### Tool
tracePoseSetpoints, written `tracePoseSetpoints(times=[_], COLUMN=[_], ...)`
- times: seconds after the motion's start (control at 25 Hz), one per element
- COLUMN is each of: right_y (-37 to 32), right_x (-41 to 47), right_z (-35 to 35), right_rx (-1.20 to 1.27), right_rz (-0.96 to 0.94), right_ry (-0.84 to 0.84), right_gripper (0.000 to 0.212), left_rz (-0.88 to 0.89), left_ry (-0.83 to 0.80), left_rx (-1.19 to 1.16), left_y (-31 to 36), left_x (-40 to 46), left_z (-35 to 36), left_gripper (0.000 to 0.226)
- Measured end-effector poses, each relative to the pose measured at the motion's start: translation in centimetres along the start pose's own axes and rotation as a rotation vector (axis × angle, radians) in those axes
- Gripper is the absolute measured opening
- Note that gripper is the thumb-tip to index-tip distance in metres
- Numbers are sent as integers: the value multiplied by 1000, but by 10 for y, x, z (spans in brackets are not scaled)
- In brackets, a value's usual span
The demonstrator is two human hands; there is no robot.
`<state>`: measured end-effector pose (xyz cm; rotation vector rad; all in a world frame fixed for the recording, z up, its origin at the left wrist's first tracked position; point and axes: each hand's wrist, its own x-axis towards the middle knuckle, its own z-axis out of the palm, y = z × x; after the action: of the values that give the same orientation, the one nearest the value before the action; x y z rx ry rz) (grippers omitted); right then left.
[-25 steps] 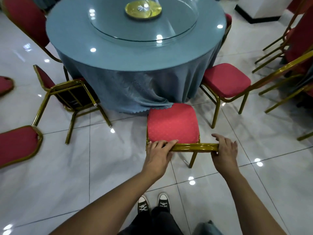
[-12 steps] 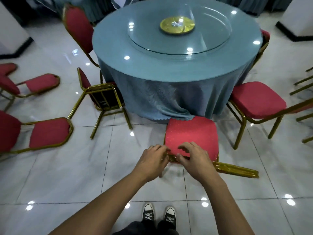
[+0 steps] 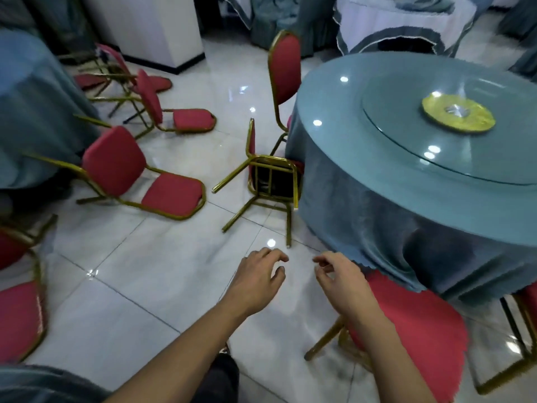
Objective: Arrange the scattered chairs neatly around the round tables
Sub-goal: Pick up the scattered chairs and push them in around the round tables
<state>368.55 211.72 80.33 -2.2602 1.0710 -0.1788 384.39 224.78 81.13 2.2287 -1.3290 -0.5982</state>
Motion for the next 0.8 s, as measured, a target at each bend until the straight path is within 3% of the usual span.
tracePoseSetpoints(times=[0.36, 0.8], right_y=[-174, -277], right_x=[170, 378], right_z=[90, 160], right_rx=[86, 148], right_rz=[-62, -61], right_ry=[57, 41], right_gripper=[22, 20], left_rz=[-116, -166], left_ry=[95, 128], left_rx=[-78, -89], left_y=[-165, -304], left_x=[78, 224], left_z=[-154, -270], left_gripper=[25, 22])
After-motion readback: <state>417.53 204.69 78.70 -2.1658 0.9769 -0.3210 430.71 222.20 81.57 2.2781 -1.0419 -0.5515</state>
